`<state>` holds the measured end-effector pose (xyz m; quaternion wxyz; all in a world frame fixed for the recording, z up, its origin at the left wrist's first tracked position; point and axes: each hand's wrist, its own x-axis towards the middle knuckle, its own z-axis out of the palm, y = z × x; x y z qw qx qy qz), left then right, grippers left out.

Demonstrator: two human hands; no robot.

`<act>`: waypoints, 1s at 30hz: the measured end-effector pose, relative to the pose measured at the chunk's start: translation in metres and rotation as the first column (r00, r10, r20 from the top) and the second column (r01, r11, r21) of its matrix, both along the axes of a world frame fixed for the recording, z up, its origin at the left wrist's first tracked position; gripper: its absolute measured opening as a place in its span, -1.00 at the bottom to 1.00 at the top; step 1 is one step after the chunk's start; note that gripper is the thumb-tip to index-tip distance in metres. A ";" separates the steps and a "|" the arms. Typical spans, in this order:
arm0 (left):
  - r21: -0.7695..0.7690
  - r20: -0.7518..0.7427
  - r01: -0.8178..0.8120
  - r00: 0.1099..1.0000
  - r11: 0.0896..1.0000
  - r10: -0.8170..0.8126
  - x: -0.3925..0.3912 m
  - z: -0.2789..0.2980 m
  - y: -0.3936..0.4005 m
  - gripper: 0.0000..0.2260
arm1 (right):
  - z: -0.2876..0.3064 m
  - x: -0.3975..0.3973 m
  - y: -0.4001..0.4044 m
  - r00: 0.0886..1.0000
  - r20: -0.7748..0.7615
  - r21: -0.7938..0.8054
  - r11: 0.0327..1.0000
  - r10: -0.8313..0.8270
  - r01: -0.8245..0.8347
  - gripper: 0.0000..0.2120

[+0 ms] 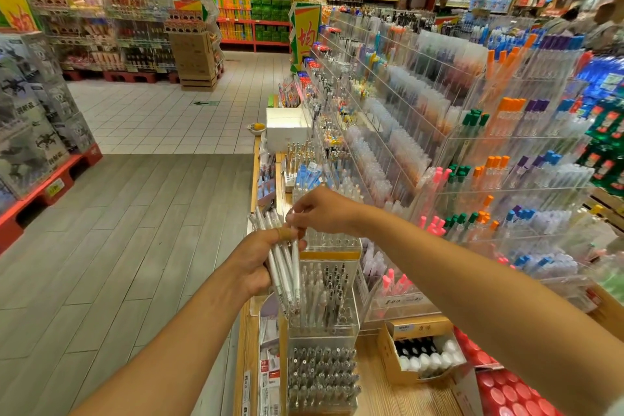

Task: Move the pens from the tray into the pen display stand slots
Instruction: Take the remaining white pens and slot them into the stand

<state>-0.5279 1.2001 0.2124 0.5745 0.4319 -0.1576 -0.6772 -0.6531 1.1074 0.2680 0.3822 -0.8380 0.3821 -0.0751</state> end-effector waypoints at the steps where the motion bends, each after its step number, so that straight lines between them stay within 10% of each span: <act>1: -0.009 -0.007 0.004 1.000 1.000 -0.004 -0.001 0.000 0.000 -0.89 | -0.001 0.000 0.000 0.999 0.034 0.048 0.999 -0.024 0.022 -0.77; 6: 0.120 -0.053 -0.111 0.992 0.986 0.118 0.004 -0.004 -0.002 -0.94 | 0.017 -0.003 -0.009 0.969 0.208 0.166 0.981 -0.131 0.097 -0.87; 10: 0.269 0.019 -0.193 0.981 0.944 0.195 0.014 -0.016 -0.004 -0.97 | 0.032 -0.004 -0.019 0.933 0.319 -0.041 0.982 -0.164 0.187 -0.87; 15: 0.291 0.052 -0.195 0.981 0.937 0.188 0.019 -0.024 -0.004 -0.98 | 0.024 0.001 -0.016 0.981 0.175 -0.348 0.926 -0.089 0.146 -0.88; 30: 0.264 0.048 -0.163 0.987 0.951 0.155 0.017 -0.023 -0.004 -0.95 | -0.006 0.014 -0.026 0.991 -0.133 -0.556 0.829 -0.017 -0.061 -0.81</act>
